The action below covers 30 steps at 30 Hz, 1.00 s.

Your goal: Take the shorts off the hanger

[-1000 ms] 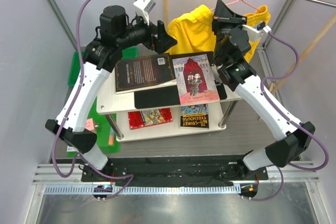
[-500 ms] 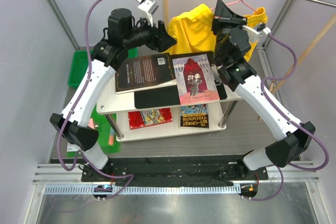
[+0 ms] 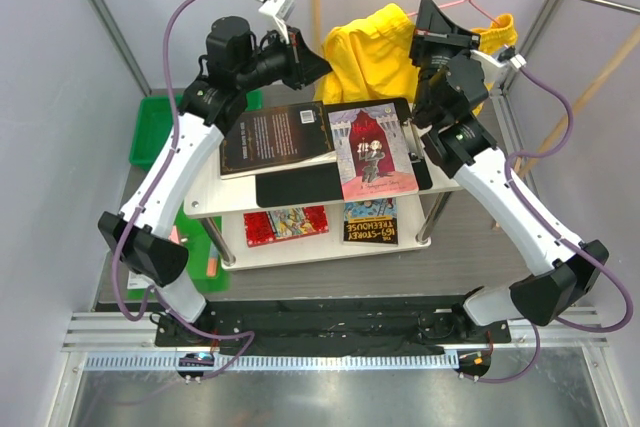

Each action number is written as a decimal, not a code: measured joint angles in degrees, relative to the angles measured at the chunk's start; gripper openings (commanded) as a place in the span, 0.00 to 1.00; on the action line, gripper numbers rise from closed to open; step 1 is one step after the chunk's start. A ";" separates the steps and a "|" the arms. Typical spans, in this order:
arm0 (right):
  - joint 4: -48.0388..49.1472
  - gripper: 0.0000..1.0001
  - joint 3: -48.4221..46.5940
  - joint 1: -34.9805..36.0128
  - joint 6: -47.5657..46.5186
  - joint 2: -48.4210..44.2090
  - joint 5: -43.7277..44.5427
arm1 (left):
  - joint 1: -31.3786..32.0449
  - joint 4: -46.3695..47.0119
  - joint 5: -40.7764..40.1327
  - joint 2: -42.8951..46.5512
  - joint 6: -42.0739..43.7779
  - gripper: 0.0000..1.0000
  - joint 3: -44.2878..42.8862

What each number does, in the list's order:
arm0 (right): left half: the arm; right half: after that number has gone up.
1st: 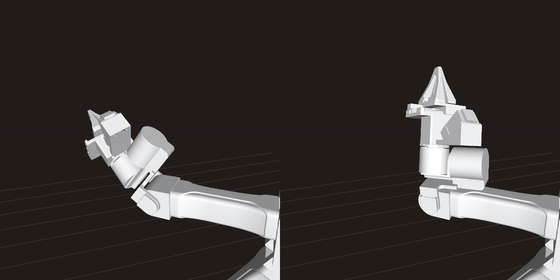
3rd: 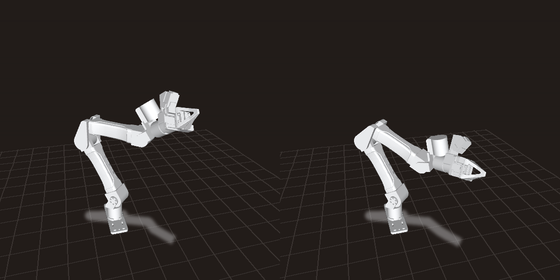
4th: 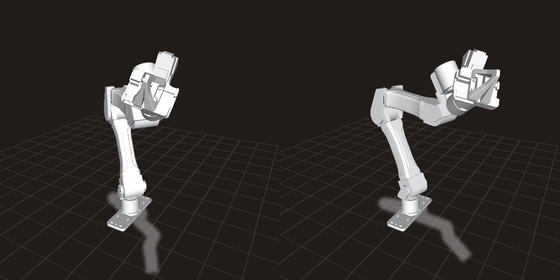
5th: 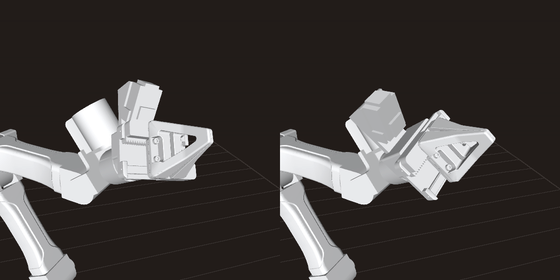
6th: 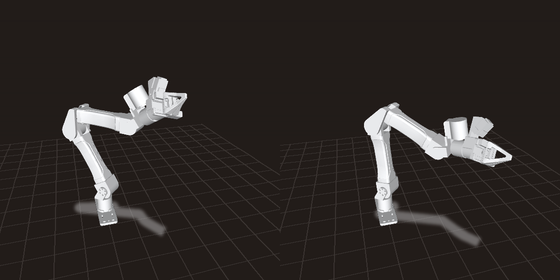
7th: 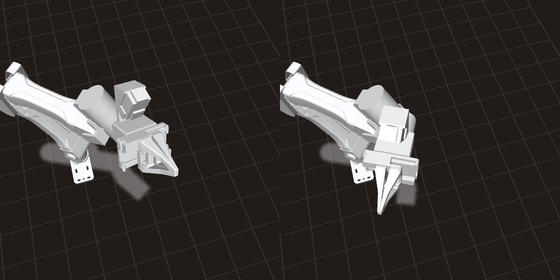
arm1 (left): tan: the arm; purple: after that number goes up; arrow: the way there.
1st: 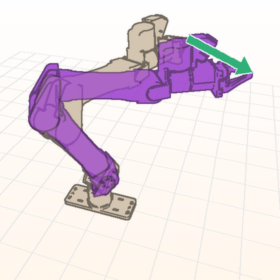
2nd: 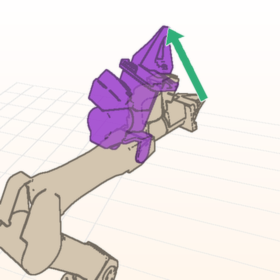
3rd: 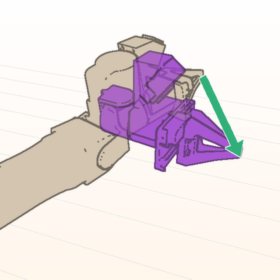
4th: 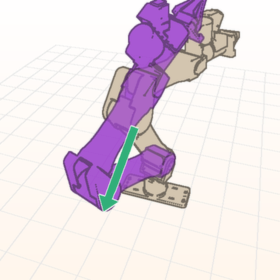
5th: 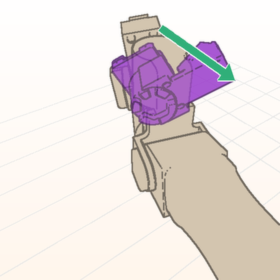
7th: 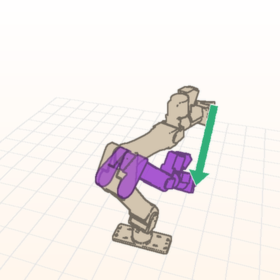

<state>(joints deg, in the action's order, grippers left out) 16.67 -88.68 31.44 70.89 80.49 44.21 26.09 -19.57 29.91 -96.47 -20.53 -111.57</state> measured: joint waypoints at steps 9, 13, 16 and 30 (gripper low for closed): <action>0.07 0.01 0.63 0.00 0.20 -0.09 0.11 | -0.20 1.84 3.28 0.15 -1.16 0.82 1.86; 0.09 0.01 0.98 0.00 0.20 -0.37 0.15 | -0.26 1.57 4.33 0.68 0.24 1.00 4.57; 0.11 0.01 0.98 0.00 0.22 -0.37 0.09 | -0.35 1.14 5.09 0.66 1.49 1.00 5.03; 0.09 0.01 0.98 0.00 1.27 -0.37 -0.15 | -0.35 6.60 10.91 -4.74 -3.76 0.56 -0.66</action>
<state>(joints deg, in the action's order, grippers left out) 16.75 -87.70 31.44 72.16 80.12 44.05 25.74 -12.97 40.82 -101.21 -24.29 -112.22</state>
